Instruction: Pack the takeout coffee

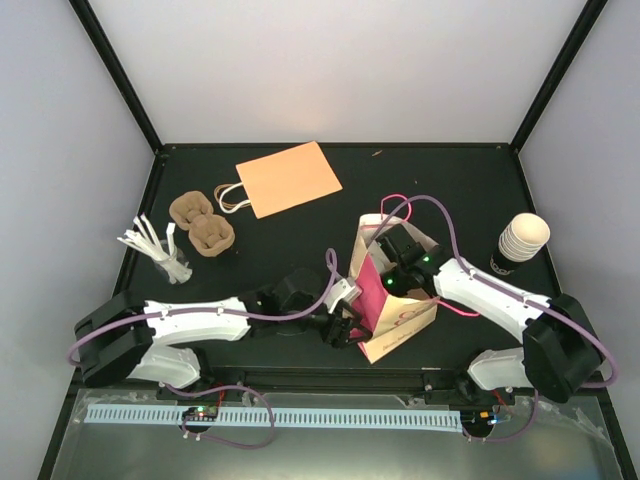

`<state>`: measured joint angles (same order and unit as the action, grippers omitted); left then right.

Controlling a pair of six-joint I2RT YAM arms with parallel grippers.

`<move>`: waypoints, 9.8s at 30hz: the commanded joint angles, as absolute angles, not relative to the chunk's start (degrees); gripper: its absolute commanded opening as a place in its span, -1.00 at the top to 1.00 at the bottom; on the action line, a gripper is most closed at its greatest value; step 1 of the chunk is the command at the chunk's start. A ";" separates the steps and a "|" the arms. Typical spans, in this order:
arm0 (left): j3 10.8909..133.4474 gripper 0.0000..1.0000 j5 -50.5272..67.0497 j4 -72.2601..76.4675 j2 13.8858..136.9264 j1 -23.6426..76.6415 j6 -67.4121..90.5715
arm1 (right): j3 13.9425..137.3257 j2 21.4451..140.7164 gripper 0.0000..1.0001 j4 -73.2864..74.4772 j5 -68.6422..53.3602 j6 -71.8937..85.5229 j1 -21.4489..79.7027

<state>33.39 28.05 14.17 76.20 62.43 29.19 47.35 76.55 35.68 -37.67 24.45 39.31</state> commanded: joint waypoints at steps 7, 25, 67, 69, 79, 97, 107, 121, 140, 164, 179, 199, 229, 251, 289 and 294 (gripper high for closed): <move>30.03 -0.36 18.88 8.54 69.64 63.54 29.61 | 52.67 75.22 0.97 43.16 -24.88 17.24 38.36; 30.30 -0.40 19.18 19.56 77.26 66.74 22.18 | 52.72 75.32 0.98 44.45 -20.38 15.20 38.89; 30.28 0.97 6.91 11.37 69.05 70.06 25.72 | 50.80 81.08 0.97 45.84 -15.89 18.25 47.08; 30.36 0.97 7.88 12.06 69.50 70.07 25.38 | 50.33 82.34 0.98 44.11 -20.84 18.63 47.53; 31.22 0.70 11.63 13.63 71.79 70.13 23.97 | 48.07 82.53 0.98 32.55 -39.17 27.84 47.18; 34.38 0.10 7.65 7.61 75.15 76.15 19.71 | 48.26 81.01 0.98 28.14 -43.94 36.90 38.31; 32.49 -0.28 2.04 6.41 72.20 80.38 19.63 | 51.52 81.27 0.98 31.66 -40.48 35.20 36.48; 32.85 -0.21 -11.42 1.09 72.85 85.06 16.50 | 53.83 79.90 0.98 34.08 -40.72 33.67 33.22; 29.50 -0.09 -17.88 10.26 70.94 89.72 11.92 | 57.88 80.27 0.98 40.87 -36.71 24.56 32.09; 63.57 -0.84 9.77 -23.45 64.68 51.00 19.65 | 58.11 80.71 0.98 45.56 -22.19 17.30 36.65; 86.07 -0.35 5.64 -43.60 86.79 50.10 13.21 | 58.14 79.56 0.98 45.21 -20.51 16.90 36.97; 101.60 0.97 -4.36 -59.75 95.14 49.81 11.37 | 55.69 80.02 0.98 47.65 -10.62 18.00 41.65; 93.62 0.97 8.18 -53.11 86.55 48.50 15.74 | 54.21 90.23 0.98 35.43 -20.29 19.97 46.58; 92.01 0.97 8.37 -46.08 83.67 43.47 15.37 | 51.32 86.23 0.98 34.18 -33.50 18.05 50.97; 81.86 -0.51 19.57 -44.24 68.85 40.42 20.56 | 49.03 90.16 0.98 26.05 -9.19 27.64 53.25; 71.42 -0.63 17.73 -44.11 57.54 37.31 22.95 | 49.42 89.63 0.98 27.45 -7.80 26.80 53.00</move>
<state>77.36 19.86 -43.83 64.03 39.97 21.15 49.43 91.44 25.54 -10.76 28.23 53.25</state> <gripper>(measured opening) 0.806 0.025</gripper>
